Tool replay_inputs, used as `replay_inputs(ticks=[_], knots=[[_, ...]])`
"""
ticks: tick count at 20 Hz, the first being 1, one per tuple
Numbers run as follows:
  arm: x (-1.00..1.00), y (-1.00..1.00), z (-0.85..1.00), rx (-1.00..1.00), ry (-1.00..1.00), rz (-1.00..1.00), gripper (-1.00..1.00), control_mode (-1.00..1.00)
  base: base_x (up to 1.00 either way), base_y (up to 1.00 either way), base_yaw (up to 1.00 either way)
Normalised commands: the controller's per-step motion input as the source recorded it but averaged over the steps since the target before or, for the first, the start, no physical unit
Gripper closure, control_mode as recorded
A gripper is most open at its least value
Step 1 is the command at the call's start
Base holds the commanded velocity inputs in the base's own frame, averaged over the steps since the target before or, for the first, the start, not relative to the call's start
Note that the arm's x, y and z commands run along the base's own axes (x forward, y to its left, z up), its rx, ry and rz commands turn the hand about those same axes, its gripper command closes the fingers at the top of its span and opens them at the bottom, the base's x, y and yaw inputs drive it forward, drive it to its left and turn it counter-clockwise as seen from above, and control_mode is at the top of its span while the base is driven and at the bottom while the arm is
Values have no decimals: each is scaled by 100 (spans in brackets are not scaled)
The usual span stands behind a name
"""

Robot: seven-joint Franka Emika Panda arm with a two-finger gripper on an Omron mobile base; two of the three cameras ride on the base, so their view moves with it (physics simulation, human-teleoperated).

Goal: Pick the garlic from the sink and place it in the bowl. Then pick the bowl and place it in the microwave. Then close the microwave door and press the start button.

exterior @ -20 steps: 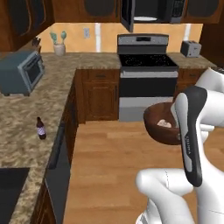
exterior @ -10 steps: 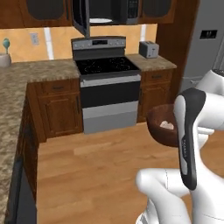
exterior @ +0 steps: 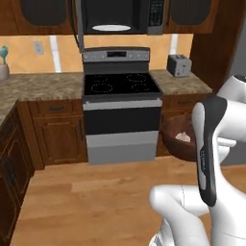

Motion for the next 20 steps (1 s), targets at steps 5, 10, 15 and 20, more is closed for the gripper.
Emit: replay_inputs(ticks=[5, 10, 15, 20], knots=[[0, 0, 0, 0, 0, 0, 100, 100, 100, -68, 39], [0, 0, 0, 0, 0, 0, 100, 100, 100, -57, 37], [0, 0, 0, 0, 0, 0, 100, 100, 100, -54, 36], [0, 0, 0, 0, 0, 0, 100, 100, 90, -42, 31]])
